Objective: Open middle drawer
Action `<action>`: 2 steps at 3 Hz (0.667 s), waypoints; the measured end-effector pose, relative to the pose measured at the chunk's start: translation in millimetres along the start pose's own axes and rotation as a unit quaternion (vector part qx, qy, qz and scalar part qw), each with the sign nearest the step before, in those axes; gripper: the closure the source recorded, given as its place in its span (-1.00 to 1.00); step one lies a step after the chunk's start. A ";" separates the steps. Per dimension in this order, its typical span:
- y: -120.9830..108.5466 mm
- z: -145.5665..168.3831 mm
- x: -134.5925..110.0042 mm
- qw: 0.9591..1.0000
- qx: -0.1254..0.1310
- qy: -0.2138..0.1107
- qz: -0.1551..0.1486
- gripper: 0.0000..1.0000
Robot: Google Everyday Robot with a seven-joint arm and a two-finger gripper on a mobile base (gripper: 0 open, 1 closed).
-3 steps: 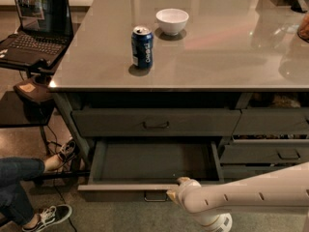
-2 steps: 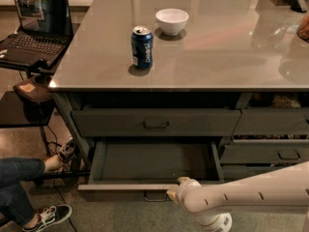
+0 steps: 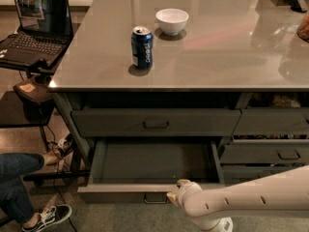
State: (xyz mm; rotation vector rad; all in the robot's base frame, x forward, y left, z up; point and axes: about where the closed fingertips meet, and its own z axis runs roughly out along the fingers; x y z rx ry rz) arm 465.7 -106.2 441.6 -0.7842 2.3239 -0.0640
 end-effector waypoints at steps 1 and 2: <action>6.2 -3.3 6.3 1.000 -0.003 0.001 -0.002 1.00; 5.7 -4.8 5.2 1.000 -0.003 0.001 -0.002 1.00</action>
Offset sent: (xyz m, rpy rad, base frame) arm -0.1828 0.0062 -0.0411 0.0665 -0.0100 -0.1136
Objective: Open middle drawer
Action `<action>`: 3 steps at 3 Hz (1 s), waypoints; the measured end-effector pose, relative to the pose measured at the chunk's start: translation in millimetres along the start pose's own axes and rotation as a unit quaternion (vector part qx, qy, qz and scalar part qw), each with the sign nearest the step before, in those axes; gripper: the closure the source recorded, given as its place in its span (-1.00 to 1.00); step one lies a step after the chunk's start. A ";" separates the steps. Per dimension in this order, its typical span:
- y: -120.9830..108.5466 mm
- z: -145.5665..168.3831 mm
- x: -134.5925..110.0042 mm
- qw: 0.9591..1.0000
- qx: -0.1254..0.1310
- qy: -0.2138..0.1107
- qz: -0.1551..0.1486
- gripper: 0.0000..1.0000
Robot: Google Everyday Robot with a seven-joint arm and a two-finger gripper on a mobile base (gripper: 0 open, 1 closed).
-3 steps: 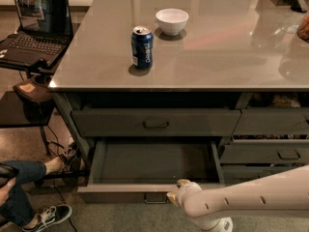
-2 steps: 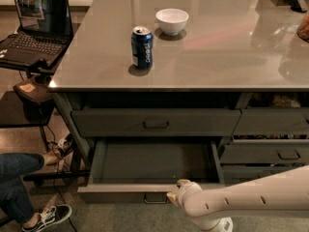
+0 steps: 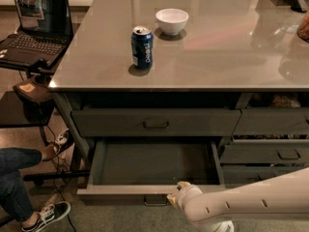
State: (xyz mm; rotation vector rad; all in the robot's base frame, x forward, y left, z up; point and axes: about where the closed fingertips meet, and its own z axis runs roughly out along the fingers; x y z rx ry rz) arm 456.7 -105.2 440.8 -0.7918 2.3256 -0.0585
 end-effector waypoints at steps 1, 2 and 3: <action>5.6 -3.6 4.9 1.000 0.002 0.000 0.004 1.00; 5.3 -4.9 3.9 1.000 0.002 0.000 0.005 1.00; 12.8 -9.0 11.6 1.000 0.004 -0.001 0.013 1.00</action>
Offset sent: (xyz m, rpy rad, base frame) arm -0.3011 0.0208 -0.0696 0.1535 0.0130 -0.3024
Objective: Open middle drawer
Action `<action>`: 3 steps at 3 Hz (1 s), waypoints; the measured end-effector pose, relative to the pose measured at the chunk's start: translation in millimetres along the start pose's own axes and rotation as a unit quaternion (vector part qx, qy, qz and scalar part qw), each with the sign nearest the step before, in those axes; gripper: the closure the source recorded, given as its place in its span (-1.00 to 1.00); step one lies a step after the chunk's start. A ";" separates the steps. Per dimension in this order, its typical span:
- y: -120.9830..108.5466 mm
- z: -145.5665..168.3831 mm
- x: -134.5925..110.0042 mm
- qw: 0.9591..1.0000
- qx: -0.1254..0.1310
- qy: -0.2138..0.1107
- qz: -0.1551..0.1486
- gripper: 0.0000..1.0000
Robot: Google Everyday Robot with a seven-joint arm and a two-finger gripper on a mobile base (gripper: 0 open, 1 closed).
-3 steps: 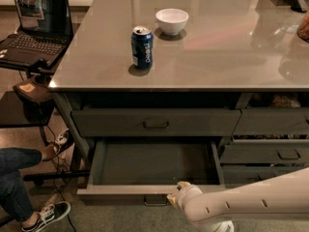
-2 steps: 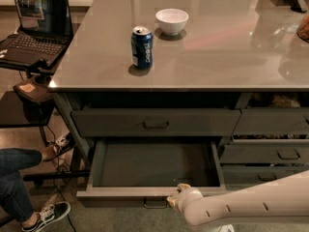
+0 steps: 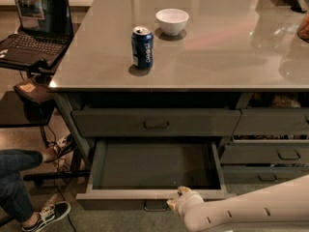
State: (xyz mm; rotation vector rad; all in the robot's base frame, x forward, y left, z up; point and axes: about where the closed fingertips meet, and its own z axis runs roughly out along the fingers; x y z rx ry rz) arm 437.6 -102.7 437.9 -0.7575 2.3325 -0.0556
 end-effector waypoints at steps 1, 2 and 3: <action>-0.7 -2.5 -1.8 1.000 0.000 0.000 0.000 1.00; 9.9 -8.5 10.4 1.000 0.003 -0.001 0.013 1.00; 8.5 -11.2 7.2 1.000 0.003 -0.001 0.013 1.00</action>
Offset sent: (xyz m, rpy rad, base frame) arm -0.3697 0.0215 -0.1078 0.2878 -0.0385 -0.5064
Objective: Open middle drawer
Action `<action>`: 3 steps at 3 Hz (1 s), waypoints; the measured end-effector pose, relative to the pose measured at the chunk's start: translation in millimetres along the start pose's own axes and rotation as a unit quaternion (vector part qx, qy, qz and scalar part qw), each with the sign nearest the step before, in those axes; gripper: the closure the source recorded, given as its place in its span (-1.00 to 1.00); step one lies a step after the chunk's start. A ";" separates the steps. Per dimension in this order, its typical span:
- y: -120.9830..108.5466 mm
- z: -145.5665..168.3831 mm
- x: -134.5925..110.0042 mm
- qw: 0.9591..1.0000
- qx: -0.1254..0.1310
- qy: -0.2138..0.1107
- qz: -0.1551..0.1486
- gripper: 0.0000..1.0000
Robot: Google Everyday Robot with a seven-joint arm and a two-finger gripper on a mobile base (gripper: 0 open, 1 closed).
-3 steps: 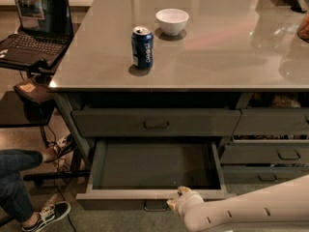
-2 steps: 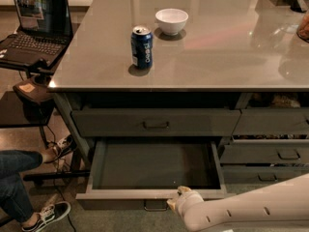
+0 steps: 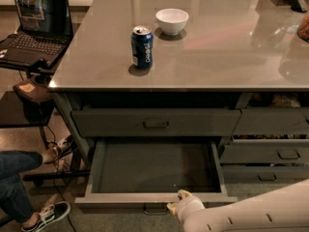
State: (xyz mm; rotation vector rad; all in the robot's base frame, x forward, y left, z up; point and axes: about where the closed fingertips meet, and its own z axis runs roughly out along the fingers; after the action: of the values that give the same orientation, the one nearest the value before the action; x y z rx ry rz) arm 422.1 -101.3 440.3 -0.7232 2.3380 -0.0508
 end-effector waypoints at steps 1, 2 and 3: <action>11.3 -5.6 16.8 1.000 -0.007 0.002 0.014 1.00; 11.6 -9.7 12.2 1.000 -0.007 0.002 0.014 1.00; 19.0 -12.2 18.7 1.000 -0.010 0.003 0.020 1.00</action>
Offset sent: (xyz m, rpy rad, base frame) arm -0.3926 0.0218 -0.1212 0.3303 -0.0598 -0.5900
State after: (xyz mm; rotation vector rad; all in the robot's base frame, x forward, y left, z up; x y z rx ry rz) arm 393.8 -96.7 434.2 -0.6867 2.3608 -0.0114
